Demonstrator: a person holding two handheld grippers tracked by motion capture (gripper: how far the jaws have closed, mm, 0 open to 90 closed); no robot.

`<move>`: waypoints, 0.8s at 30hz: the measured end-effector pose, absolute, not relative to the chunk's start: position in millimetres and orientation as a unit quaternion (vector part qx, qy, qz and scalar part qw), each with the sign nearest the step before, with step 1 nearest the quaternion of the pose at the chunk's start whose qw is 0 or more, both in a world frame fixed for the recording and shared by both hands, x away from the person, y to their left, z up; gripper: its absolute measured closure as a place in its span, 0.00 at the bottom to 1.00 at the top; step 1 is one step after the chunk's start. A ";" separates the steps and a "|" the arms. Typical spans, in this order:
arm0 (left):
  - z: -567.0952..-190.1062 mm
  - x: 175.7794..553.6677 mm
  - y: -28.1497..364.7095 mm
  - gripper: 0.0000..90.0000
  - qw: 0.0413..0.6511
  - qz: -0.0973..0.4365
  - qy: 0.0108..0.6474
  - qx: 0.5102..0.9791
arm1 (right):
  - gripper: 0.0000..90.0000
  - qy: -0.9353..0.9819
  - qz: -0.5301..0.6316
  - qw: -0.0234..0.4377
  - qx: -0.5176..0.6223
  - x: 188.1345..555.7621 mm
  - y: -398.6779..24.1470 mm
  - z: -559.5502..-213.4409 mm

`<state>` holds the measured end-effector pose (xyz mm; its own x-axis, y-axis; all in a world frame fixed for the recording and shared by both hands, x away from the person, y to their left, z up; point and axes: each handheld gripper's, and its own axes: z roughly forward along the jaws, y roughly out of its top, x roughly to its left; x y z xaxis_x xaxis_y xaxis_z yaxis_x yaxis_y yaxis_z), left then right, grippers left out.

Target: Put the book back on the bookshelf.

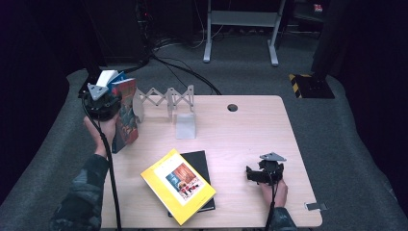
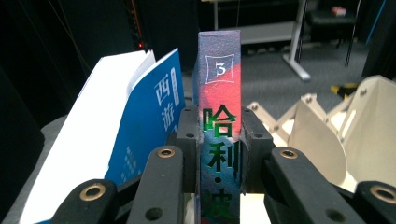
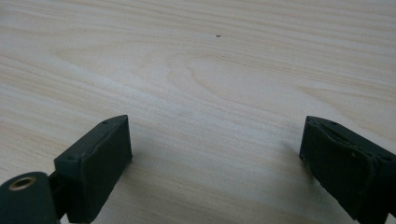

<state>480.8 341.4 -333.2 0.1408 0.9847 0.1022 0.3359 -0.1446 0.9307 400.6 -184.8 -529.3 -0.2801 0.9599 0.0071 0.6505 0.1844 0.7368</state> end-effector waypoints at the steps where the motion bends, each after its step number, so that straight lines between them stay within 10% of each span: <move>1: -330.6 479.9 341.7 0.82 0.395 0.391 0.516 0.652 | 0.09 0.732 0.324 0.239 0.550 400.6 -184.8 -529.3; 5: -330.6 488.0 337.5 0.71 0.355 0.331 0.506 0.713 | 0.09 0.732 0.324 0.239 0.550 400.6 -184.7 -529.3; 10: -329.1 482.8 332.9 0.82 0.343 0.377 0.498 0.702 | 0.10 0.731 0.324 0.239 0.550 400.5 -184.8 -529.3; 21: -330.8 488.5 338.7 0.66 0.335 0.336 0.502 0.723 | 0.10 0.729 0.324 0.240 0.553 400.4 -184.5 -529.3; 24: -329.2 490.4 330.0 0.76 0.318 0.358 0.497 0.724 | 0.10 0.729 0.324 0.240 0.553 400.4 -184.4 -529.3</move>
<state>490.4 330.0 -329.2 0.2499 0.9467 0.2033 0.4910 -0.3049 0.8161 400.4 -184.4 -529.3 -0.2728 0.9620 0.0081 0.6504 0.1783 0.7384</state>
